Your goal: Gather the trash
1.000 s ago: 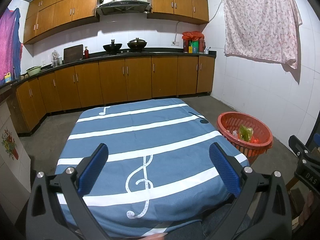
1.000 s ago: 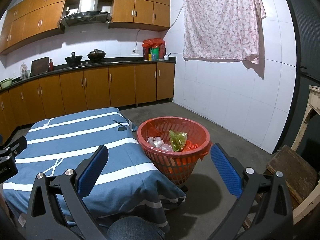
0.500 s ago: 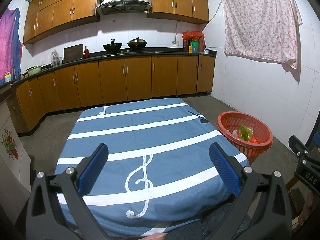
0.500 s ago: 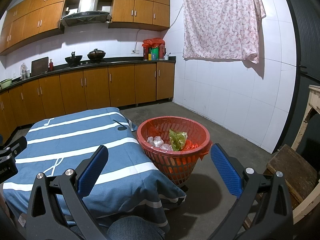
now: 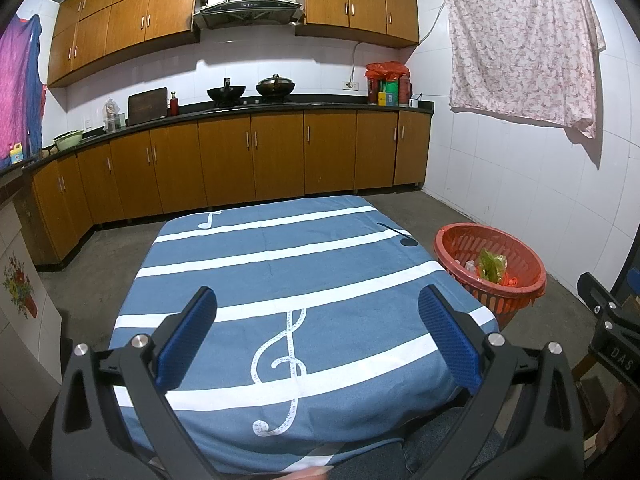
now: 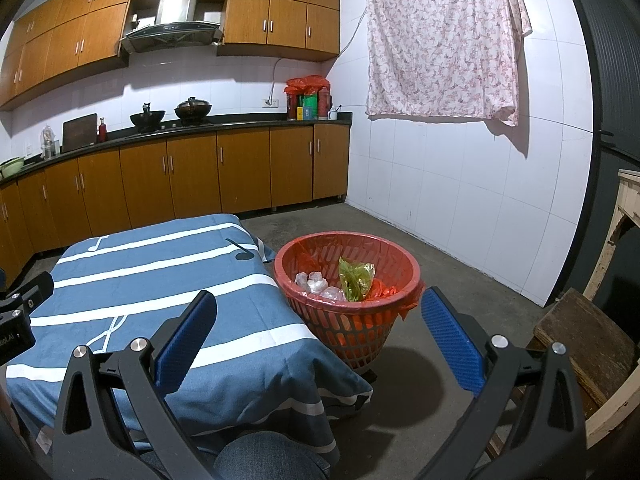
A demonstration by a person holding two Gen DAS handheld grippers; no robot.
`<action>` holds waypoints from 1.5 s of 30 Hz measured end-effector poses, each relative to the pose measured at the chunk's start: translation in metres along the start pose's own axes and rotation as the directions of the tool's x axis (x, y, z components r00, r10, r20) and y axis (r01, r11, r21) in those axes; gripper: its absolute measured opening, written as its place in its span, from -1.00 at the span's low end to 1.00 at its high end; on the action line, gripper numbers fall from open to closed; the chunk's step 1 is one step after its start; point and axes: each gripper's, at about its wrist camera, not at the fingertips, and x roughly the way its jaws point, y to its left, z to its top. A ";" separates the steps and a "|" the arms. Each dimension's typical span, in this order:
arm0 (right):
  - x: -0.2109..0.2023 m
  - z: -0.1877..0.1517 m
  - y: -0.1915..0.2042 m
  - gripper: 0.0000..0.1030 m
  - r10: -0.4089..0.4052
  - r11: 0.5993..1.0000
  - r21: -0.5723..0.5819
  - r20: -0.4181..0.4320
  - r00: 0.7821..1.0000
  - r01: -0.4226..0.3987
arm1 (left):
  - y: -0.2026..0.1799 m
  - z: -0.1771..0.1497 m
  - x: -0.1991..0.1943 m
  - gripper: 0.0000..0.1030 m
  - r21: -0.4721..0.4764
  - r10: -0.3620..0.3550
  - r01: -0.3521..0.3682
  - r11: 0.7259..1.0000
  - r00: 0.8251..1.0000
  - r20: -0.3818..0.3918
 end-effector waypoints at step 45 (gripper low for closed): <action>0.000 0.001 -0.001 0.97 0.001 1.000 0.002 -0.001 1.000 -0.001 | 0.003 -0.006 -0.002 0.92 -0.011 0.008 -0.009 1.000 1.000 -0.010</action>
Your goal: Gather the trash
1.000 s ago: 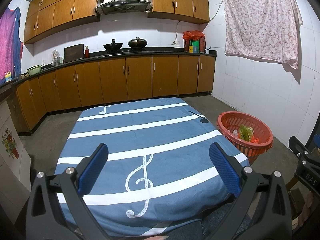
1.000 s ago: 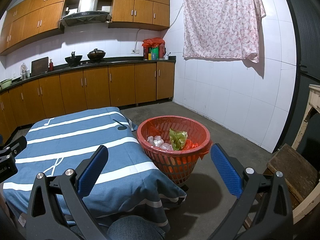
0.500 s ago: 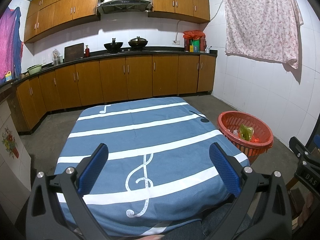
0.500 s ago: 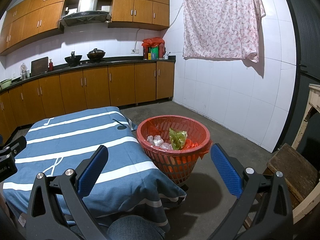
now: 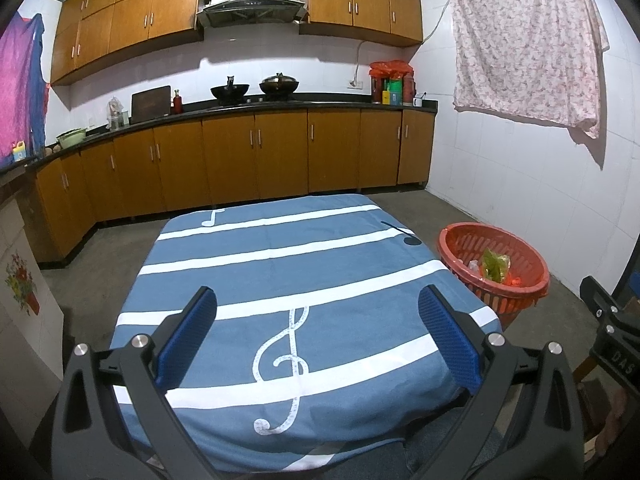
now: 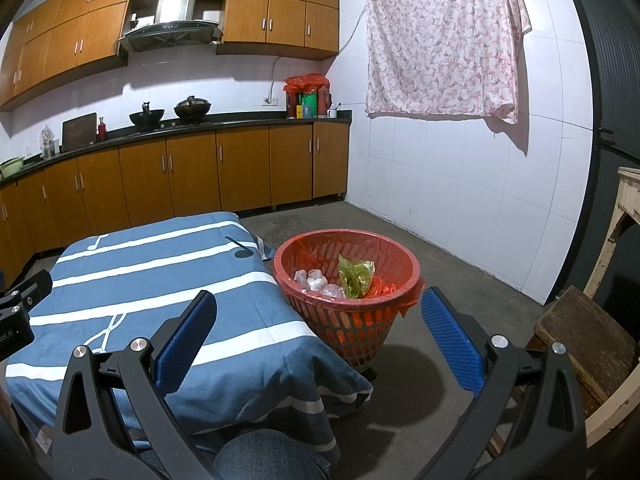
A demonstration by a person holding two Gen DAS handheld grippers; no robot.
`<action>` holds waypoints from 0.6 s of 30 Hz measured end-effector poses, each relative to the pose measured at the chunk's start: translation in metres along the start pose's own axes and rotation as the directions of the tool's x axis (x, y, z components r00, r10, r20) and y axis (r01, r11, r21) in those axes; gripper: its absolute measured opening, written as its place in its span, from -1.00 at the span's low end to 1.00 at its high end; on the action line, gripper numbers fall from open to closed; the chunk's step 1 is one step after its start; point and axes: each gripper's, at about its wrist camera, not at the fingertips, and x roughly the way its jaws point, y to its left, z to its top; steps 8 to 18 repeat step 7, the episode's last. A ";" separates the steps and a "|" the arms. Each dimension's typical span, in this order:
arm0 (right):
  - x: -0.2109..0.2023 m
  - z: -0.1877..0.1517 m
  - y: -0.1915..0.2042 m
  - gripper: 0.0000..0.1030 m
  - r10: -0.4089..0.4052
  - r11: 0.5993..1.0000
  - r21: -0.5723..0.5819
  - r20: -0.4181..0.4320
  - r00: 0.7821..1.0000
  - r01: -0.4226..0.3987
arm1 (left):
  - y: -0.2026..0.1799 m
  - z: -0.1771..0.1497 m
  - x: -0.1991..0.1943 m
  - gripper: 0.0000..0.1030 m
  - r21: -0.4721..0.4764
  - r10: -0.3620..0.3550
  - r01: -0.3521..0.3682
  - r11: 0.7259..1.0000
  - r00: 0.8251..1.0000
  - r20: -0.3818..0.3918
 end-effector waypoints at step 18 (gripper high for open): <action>0.000 0.000 -0.001 0.97 0.001 1.000 -0.001 -0.001 1.000 -0.001 | 0.000 0.001 0.000 0.92 0.001 0.000 0.000 1.000 1.000 -0.003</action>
